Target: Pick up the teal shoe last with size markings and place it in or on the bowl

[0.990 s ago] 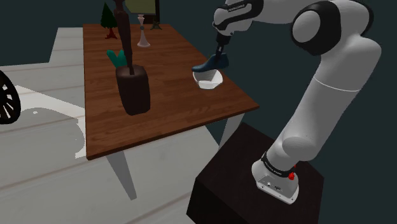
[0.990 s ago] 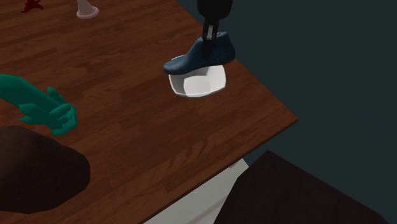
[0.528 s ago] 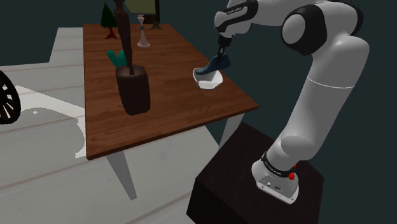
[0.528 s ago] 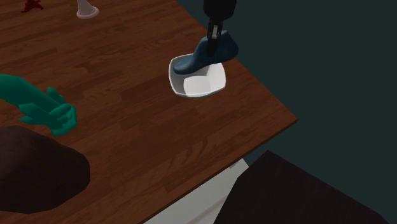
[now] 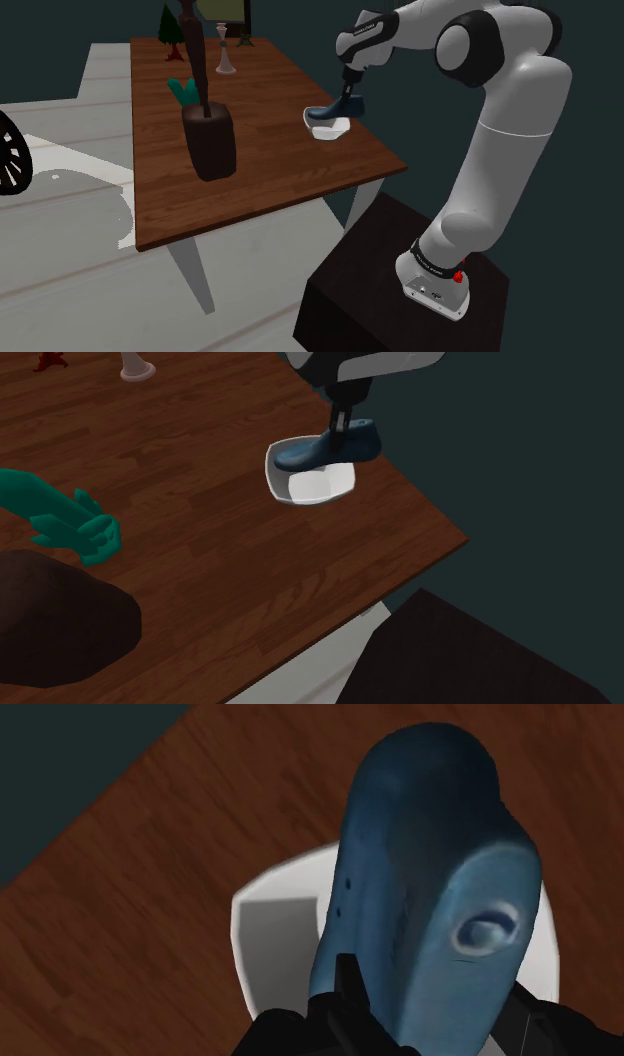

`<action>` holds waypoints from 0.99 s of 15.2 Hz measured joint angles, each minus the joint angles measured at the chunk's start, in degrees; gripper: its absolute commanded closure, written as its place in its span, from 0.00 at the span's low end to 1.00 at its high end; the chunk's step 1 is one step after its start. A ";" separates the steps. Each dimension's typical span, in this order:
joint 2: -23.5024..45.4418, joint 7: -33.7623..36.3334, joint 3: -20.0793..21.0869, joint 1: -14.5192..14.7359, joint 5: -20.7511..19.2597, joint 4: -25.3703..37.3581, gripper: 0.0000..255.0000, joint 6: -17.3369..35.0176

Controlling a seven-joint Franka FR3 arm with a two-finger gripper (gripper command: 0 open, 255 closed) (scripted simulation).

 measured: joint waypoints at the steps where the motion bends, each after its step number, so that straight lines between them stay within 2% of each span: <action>1: 0.74 -0.30 0.19 -0.09 0.50 -0.31 1.00 0.90; 3: 1.42 -0.70 0.39 -0.17 1.07 -1.30 1.00 2.41; 9: 1.59 -0.88 0.34 -0.18 1.24 -1.38 1.00 2.62; 10: 1.59 -0.87 0.34 -0.16 1.29 -1.46 0.00 2.80; 15: 1.71 -0.80 0.76 0.21 1.46 -1.62 0.00 3.06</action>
